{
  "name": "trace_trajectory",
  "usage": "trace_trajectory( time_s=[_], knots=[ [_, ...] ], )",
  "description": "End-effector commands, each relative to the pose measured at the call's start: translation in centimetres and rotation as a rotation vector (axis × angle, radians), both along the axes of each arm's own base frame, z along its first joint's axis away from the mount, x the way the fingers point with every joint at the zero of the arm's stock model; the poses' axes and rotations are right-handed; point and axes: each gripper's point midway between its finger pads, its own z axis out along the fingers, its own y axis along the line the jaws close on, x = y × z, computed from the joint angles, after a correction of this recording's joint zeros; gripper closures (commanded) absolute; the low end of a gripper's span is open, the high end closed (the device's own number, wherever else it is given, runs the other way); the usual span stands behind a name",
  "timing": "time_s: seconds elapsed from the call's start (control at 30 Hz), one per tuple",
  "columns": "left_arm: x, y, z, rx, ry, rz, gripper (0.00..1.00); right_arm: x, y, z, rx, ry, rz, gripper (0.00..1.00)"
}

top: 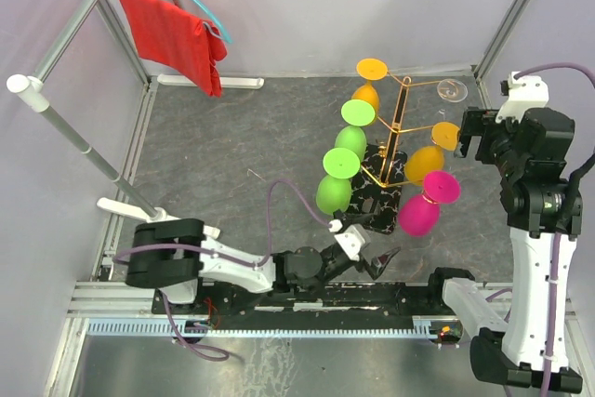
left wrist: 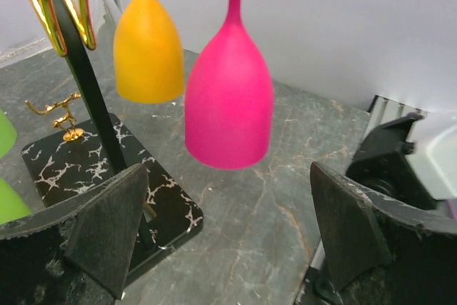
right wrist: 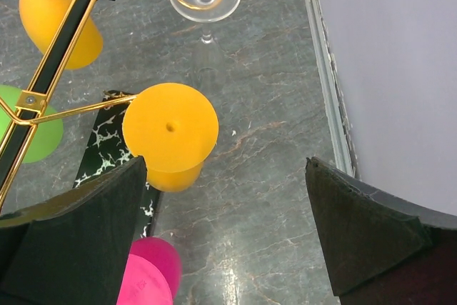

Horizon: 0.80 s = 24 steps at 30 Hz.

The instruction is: Place the wine glass upside down on the wine glass rack

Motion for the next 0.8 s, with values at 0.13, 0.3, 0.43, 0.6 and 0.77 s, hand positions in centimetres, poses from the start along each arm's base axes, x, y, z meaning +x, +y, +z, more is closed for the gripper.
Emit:
trace_trajectory(
  time_s=[0.13,0.3,0.43,0.6,0.77],
  knots=[
    [-2.2,2.5,4.6,0.115,0.087,0.050,0.01,1.1,0.5,2.8,-0.008,-0.024,0.048,0.00],
    [-2.4,4.8,10.7,0.128,0.077,0.046,0.01,2.8,0.6,3.4,-0.004,-0.012,0.065,0.00],
    [-1.4,7.4,17.4,0.080,-0.009,0.063,0.01,4.0,0.4,3.5,0.007,-0.007,0.063,0.00],
    [3.6,10.1,24.4,0.039,-0.064,0.104,0.01,4.3,0.5,2.8,0.043,0.005,0.067,0.00],
    [11.2,12.3,25.8,0.005,-0.005,0.144,0.01,3.2,0.8,1.8,0.044,0.023,0.083,0.00]
  ],
)
